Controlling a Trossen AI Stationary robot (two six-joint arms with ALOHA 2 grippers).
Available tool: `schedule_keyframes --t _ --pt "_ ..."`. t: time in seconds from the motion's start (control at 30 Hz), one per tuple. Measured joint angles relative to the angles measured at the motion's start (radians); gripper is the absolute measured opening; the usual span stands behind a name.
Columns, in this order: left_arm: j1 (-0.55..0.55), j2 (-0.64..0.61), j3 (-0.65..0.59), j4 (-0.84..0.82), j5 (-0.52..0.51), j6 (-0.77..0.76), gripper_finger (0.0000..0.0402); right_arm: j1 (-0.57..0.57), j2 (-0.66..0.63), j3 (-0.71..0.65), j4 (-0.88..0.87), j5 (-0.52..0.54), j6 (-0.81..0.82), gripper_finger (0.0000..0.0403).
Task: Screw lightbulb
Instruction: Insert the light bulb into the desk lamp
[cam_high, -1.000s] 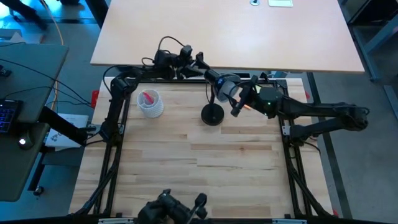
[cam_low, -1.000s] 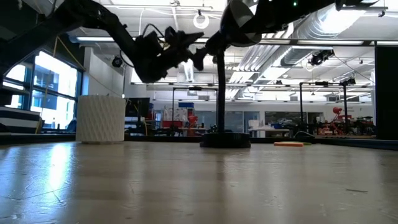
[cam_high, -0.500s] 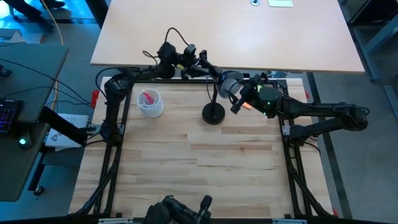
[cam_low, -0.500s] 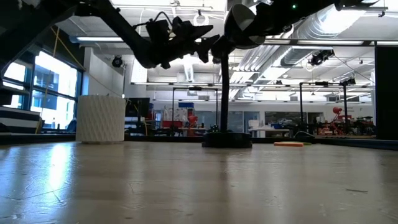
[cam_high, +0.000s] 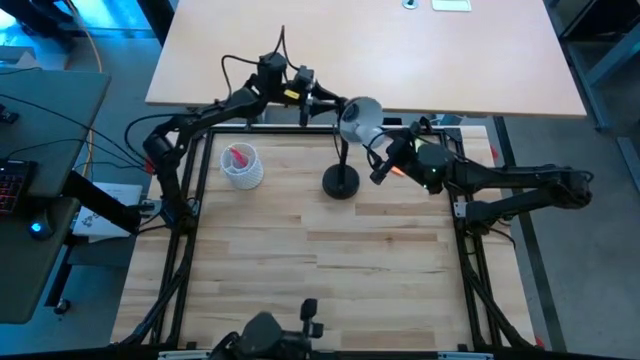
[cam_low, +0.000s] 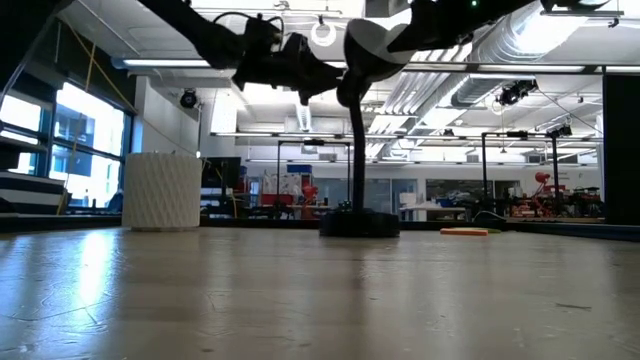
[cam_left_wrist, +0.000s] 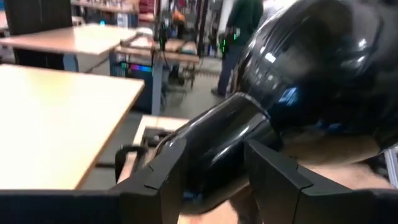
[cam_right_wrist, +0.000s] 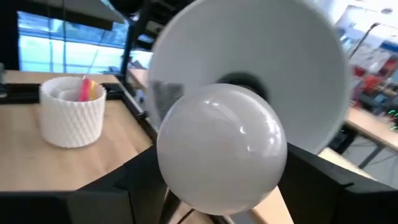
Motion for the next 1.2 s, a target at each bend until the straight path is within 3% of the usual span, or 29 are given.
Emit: schedule_keyframes --t 0.47,0.63,0.8,0.93,1.03,1.2 --pt "-0.073 -0.030 -0.008 -0.188 -0.025 0.064 0.0154 0.064 0.042 0.016 0.023 0.081 -0.010 0.0257" --pt "-0.093 -0.036 -0.005 -0.264 -0.047 0.164 0.0154 0.110 0.068 0.049 0.018 0.222 -0.097 0.0257" --pt "-0.076 -0.035 -0.005 -0.274 -0.146 0.218 0.0154 0.129 0.068 0.098 -0.047 0.272 -0.104 0.0257" --pt "-0.026 -0.035 -0.005 -0.242 -0.151 0.213 0.0154 0.118 0.068 0.122 -0.084 0.266 -0.092 0.0257" --pt "0.012 -0.035 -0.005 -0.169 -0.104 0.171 0.0154 0.085 0.068 0.131 -0.101 0.236 -0.088 0.0257" --pt "0.039 0.017 -0.003 0.041 0.105 0.011 0.0154 0.033 0.080 0.159 -0.141 0.186 -0.003 0.0257"
